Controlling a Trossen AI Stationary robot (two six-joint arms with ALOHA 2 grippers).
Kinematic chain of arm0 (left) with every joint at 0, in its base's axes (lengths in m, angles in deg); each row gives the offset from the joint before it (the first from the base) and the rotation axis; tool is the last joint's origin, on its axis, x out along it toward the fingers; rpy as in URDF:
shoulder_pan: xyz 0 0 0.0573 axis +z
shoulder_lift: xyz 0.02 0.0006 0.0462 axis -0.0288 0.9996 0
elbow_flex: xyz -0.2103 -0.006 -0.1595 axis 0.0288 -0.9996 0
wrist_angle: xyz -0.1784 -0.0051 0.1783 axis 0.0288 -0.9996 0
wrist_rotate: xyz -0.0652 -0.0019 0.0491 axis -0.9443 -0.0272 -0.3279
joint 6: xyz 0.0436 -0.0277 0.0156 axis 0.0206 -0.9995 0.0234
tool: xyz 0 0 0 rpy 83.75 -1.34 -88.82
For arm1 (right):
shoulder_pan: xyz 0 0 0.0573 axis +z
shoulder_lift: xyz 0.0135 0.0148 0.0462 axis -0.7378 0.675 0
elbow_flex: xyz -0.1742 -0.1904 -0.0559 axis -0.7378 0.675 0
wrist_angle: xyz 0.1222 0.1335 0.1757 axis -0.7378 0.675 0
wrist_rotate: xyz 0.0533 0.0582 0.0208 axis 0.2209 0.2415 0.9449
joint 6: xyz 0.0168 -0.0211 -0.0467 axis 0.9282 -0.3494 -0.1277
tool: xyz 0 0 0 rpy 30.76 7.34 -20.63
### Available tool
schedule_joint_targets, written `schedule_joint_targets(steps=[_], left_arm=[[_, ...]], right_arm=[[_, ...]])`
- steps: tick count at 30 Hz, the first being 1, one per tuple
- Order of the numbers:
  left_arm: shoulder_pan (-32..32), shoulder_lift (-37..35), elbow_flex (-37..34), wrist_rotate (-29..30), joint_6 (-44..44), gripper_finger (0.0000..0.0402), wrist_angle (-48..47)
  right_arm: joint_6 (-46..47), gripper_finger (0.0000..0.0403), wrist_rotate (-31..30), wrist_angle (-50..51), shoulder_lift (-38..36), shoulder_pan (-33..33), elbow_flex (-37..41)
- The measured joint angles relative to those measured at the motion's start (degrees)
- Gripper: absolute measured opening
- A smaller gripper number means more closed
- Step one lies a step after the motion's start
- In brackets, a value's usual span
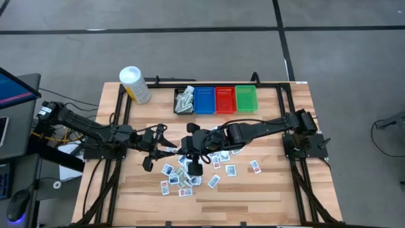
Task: Pick & Place First Aid Supplies
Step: Put the green bandage pack in the black bin
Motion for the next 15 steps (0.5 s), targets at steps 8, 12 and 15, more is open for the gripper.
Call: schedule_joint_targets(steps=[8,12,15], left_arm=[[0.00,0.00,0.00,0.00,0.00,0.0136,0.80],[0.00,0.00,0.00,0.00,0.00,0.0136,1.00],[-0.02,0.00,0.00,-0.03,0.00,0.0136,1.53]], right_arm=[[0.69,0.0000,1.57,-0.11,0.00,-0.48,0.00],[0.69,0.0000,1.53,-0.17,0.00,-0.48,0.00],[0.73,0.0000,1.53,-0.22,0.00,-0.48,0.00]])
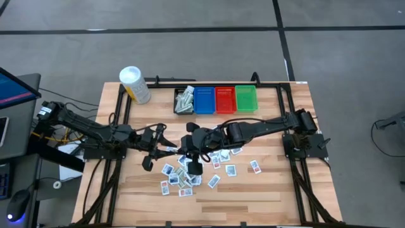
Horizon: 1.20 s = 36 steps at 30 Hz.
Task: Pick & Place First Aid Supplies
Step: Put the green bandage pack in the black bin
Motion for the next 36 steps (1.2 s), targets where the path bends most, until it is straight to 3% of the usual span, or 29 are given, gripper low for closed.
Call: schedule_joint_targets(steps=[5,19,36], left_arm=[[0.00,-0.44,0.00,0.00,0.00,0.0121,1.05],[-0.09,-4.10,0.00,-0.26,1.53,0.0010,0.98],[-0.07,-9.37,-0.07,-0.15,3.04,0.0008,-0.35]], right_arm=[[0.21,0.0000,-0.02,0.00,0.00,0.00,0.00],[0.61,0.0000,-0.07,-0.10,0.00,0.00,0.00],[0.66,0.0000,-0.15,-0.15,0.00,0.14,-0.09]])
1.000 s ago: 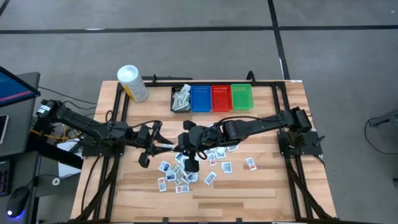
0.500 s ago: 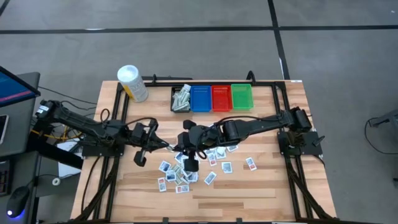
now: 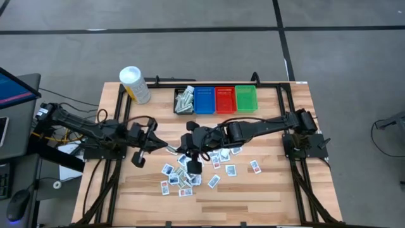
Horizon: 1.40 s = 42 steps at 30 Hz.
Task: Pick & Place First Aid Supplies
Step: Put the green bandage pack in the black bin
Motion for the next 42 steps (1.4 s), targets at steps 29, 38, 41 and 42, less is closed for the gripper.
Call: schedule_joint_targets(steps=[29,38,41,42], left_arm=[[2.83,-8.97,0.09,19.49,8.80,0.0034,-1.37],[13.19,-8.32,0.09,19.49,5.94,0.0126,-3.89],[17.42,-7.36,0.09,19.47,1.57,0.0144,-6.29],[18.80,-6.88,0.09,19.42,-0.50,0.0147,-7.53]], right_arm=[[0.07,0.0000,0.66,6.03,0.02,-6.79,0.09],[-0.19,0.0000,-0.09,7.72,0.02,-14.62,0.09],[-1.42,0.0000,-0.24,7.26,0.02,-17.73,0.09],[-1.96,0.0000,-0.28,6.86,0.02,-18.78,0.09]])
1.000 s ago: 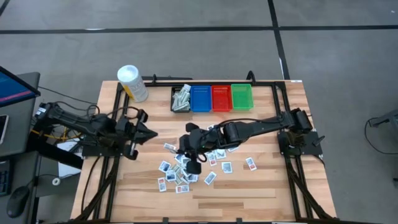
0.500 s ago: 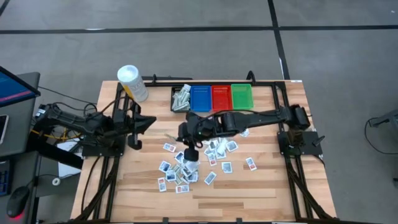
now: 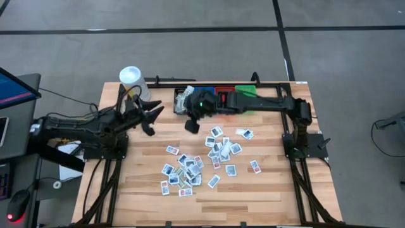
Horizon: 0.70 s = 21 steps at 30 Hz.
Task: Pick & Place First Aid Supplies
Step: Put the green bandage pack in the black bin
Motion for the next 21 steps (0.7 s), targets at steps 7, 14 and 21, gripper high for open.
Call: schedule_joint_targets(steps=[7,14,21], left_arm=[[10.41,5.96,-0.02,-13.57,-13.20,0.0150,-2.69],[19.20,12.60,-0.07,-26.88,-17.94,0.0148,3.77],[23.10,18.13,-0.05,-30.17,-17.34,0.0139,16.15]], right_arm=[[-5.14,0.0000,1.67,-5.14,0.00,-6.18,0.00],[-7.68,0.0000,22.97,-10.65,0.00,-10.90,0.00],[-9.51,0.0000,36.62,-10.05,0.00,-13.17,0.00]])
